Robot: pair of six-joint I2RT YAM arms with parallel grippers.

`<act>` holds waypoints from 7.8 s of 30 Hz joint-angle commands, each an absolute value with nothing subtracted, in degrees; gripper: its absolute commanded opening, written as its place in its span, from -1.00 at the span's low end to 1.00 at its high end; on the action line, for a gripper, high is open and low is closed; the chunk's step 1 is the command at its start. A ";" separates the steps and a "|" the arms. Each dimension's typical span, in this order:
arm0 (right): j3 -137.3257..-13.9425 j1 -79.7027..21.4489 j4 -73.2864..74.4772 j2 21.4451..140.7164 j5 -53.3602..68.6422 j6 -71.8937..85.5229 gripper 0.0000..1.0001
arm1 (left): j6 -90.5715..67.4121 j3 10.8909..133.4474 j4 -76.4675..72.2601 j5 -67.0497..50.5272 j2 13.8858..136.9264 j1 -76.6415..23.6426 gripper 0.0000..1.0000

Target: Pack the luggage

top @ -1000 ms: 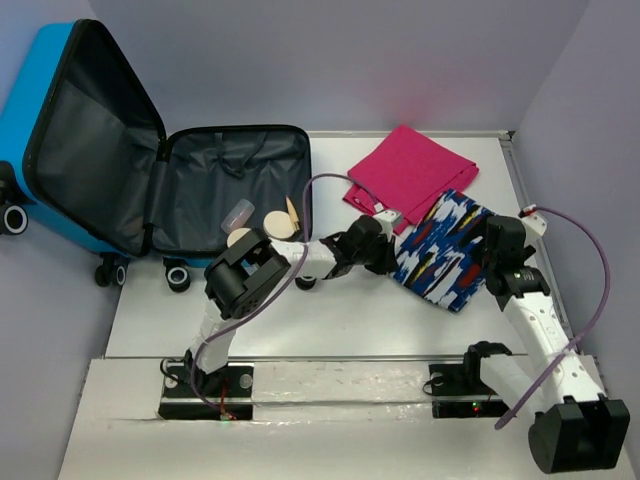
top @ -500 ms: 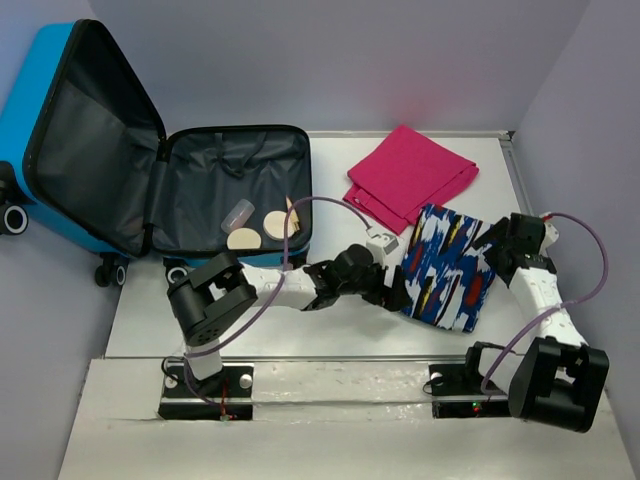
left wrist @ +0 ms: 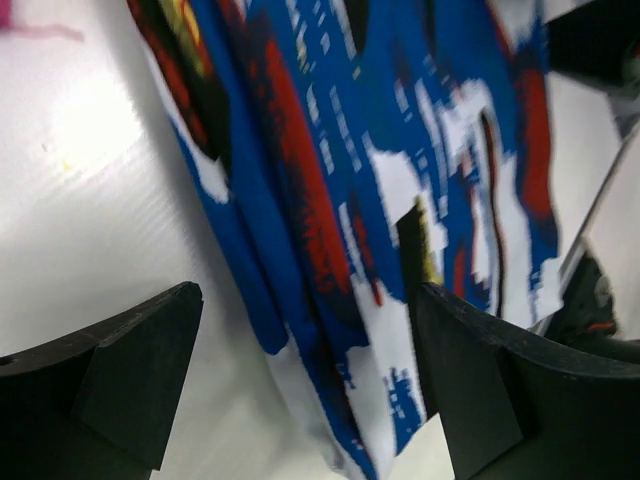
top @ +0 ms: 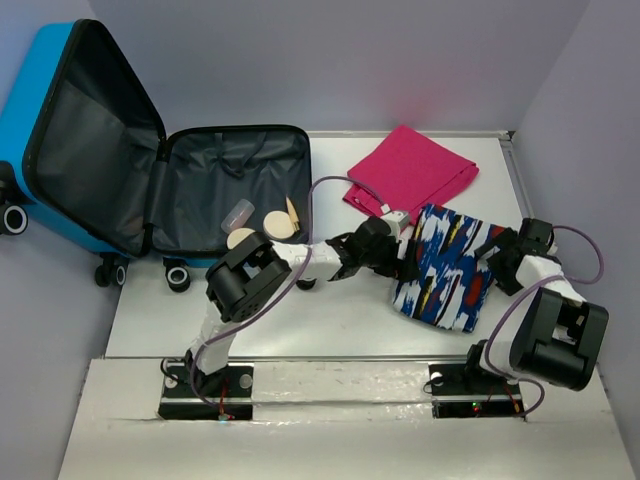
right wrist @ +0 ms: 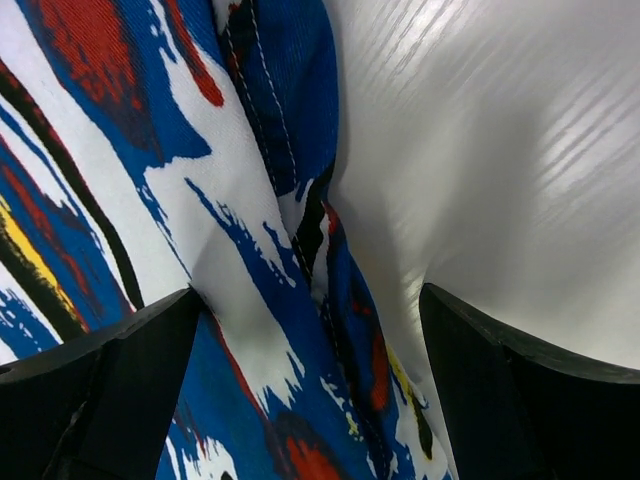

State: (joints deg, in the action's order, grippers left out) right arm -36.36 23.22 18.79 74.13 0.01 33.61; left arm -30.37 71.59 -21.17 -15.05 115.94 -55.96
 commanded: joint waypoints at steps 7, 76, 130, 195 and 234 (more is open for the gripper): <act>-35.16 23.64 11.87 80.68 10.98 34.01 0.95 | -26.37 73.65 -13.54 -9.85 118.30 -57.21 0.98; -97.18 -32.26 -5.98 105.27 7.91 50.44 -0.86 | -22.06 69.87 8.96 -7.73 68.55 -8.55 -0.88; -68.04 -26.46 18.27 97.84 -11.37 12.30 -0.79 | -21.26 50.62 0.44 -8.53 50.53 -25.21 0.98; -24.35 2.90 8.53 67.41 4.74 43.16 0.45 | -20.83 111.62 12.92 6.50 134.03 -42.89 0.98; -30.22 5.10 6.75 51.34 17.30 36.12 -0.86 | -27.86 106.96 -3.69 -6.15 120.86 -40.69 -0.89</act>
State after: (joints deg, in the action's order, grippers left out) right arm -24.75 5.19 5.91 54.94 13.45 38.09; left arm -29.85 105.43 -1.41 -3.97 133.80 -40.03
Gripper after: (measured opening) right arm 0.376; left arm 0.205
